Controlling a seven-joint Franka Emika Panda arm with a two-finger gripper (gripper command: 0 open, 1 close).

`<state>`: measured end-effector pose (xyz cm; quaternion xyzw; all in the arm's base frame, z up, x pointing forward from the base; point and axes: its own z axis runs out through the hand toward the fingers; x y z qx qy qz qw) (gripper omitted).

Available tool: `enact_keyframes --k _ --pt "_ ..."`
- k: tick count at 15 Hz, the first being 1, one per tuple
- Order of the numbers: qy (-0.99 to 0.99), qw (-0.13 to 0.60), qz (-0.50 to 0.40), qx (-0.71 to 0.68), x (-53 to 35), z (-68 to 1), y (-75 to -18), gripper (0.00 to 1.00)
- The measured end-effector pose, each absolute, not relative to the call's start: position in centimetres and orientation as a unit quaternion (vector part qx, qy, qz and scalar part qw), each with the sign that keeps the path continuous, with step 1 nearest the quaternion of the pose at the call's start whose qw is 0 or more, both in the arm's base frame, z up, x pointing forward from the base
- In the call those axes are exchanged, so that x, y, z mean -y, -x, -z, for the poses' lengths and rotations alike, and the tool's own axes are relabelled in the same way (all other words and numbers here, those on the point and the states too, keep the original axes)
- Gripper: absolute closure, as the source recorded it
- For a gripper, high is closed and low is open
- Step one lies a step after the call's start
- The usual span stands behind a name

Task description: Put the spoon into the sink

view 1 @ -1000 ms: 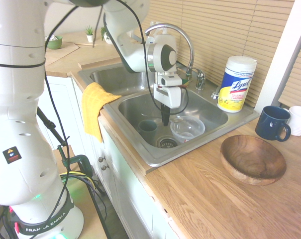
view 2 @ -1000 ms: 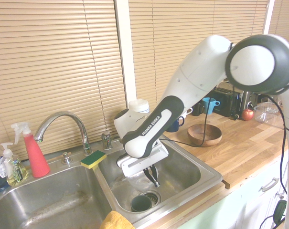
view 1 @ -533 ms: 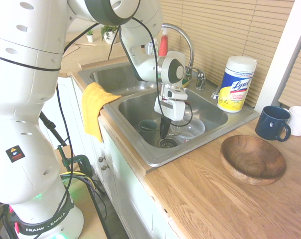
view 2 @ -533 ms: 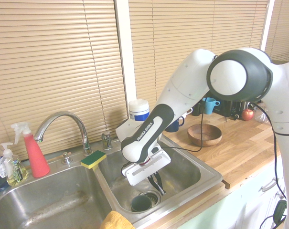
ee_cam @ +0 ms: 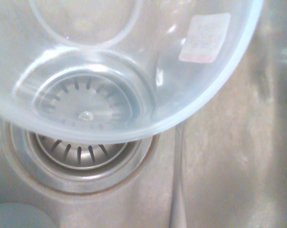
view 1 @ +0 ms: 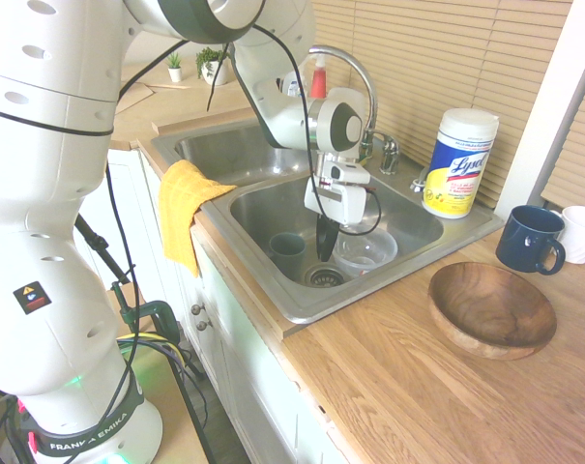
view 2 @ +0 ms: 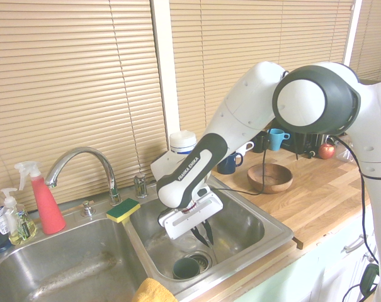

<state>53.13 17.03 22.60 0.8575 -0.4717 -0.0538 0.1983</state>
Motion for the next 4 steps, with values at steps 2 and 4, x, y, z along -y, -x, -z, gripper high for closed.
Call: enact_keyframes --k 2,4 --pt "-0.861 0.192 0.045 0.47 -17.5 -23.9 -53.1 0.0" --pt "-0.867 0.177 0.026 0.464 -18.2 -26.6 -52.0 0.0"
